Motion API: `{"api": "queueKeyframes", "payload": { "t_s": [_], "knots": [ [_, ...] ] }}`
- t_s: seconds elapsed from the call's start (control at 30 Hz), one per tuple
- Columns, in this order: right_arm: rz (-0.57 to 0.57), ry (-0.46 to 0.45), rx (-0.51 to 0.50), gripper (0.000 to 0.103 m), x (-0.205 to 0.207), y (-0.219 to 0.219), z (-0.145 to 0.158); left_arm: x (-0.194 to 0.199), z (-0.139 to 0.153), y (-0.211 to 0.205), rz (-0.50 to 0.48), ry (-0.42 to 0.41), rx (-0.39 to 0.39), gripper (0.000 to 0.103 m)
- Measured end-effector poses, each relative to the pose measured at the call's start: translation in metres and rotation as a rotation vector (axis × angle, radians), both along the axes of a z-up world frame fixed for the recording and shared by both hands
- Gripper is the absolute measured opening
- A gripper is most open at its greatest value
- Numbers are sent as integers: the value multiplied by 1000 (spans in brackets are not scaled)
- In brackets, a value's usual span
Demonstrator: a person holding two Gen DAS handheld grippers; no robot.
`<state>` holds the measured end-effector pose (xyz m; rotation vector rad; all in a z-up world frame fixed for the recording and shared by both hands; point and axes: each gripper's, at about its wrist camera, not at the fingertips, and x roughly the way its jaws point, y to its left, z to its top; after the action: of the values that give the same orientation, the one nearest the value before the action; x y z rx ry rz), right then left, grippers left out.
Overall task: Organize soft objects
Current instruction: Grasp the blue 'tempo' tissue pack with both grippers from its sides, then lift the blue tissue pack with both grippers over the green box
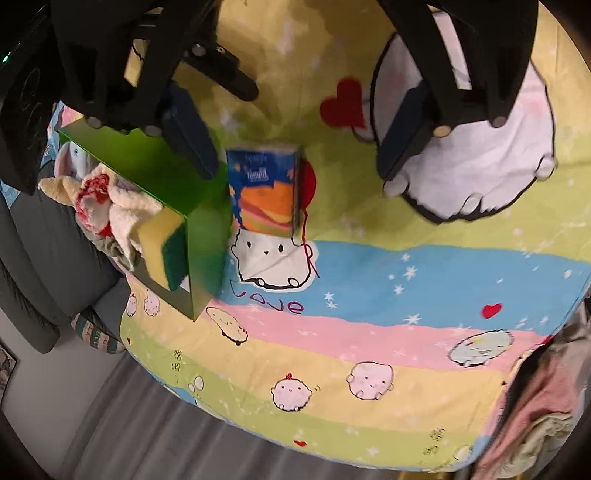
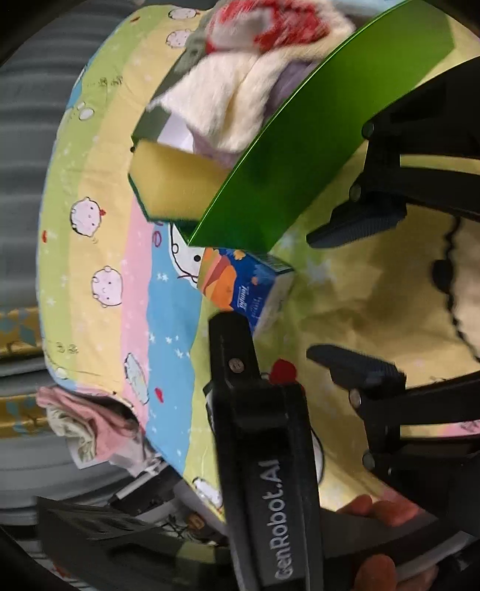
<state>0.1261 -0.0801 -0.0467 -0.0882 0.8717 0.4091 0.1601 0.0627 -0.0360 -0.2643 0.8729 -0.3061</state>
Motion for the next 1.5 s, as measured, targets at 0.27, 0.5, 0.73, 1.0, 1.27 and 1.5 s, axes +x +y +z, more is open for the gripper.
{"api": "queueKeyframes", "payload": {
  "t_s": [0.27,0.5,0.73,1.0,1.27,1.5],
  "knots": [
    [-20,7,14,49,27,11,-12,29,-16,-8,-94,61,-41,65],
    [-3,1,5,47,39,14,-15,38,-29,-12,-136,110,-113,44],
    [16,-18,7,39,29,14,-10,24,-18,-17,-155,65,-70,44],
    [30,-117,81,36,-13,8,31,-23,28,-15,-141,-59,-27,45],
    [23,-218,93,36,-47,-8,67,-57,72,-32,-157,-166,25,45],
    [-7,-268,110,36,-62,-35,88,-70,96,-58,-186,-208,37,45]
  ]
}}
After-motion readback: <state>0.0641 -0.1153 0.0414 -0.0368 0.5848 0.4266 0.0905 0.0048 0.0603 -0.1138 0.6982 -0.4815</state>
